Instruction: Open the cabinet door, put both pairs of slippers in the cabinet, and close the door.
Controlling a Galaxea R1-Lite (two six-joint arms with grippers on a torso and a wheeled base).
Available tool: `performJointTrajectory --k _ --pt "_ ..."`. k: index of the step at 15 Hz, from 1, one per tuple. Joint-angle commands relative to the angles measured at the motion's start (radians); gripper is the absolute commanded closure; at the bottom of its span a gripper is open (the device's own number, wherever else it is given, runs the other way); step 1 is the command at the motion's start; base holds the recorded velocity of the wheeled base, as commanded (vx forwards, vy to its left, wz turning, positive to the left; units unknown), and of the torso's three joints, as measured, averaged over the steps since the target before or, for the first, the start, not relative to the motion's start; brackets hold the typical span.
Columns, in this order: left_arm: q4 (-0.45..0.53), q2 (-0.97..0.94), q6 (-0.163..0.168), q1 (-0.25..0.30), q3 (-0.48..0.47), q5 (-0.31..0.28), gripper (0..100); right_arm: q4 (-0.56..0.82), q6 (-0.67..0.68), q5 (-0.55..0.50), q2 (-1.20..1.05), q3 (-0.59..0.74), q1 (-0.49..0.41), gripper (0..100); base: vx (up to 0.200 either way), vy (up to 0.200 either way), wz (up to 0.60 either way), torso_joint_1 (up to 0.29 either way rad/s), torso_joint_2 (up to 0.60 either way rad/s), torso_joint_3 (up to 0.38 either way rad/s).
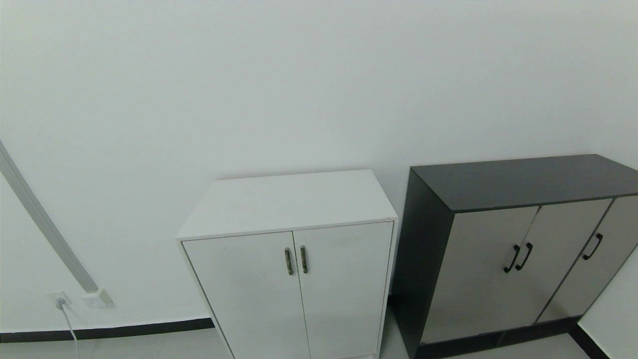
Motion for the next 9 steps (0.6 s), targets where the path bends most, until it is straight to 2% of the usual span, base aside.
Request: performJointTrajectory --k 1,9 --pt "0.000 0.000 0.000 0.001 0.000 0.000 100 0.001 -0.001 0.000 0.003 0.000 0.000 100 0.000 0.000 0.00 0.000 0.00 0.000" --pt "0.000 0.000 0.000 0.001 0.000 0.000 100 0.003 -0.010 0.002 0.003 0.000 0.000 100 0.000 0.000 0.00 0.000 0.00 0.000"
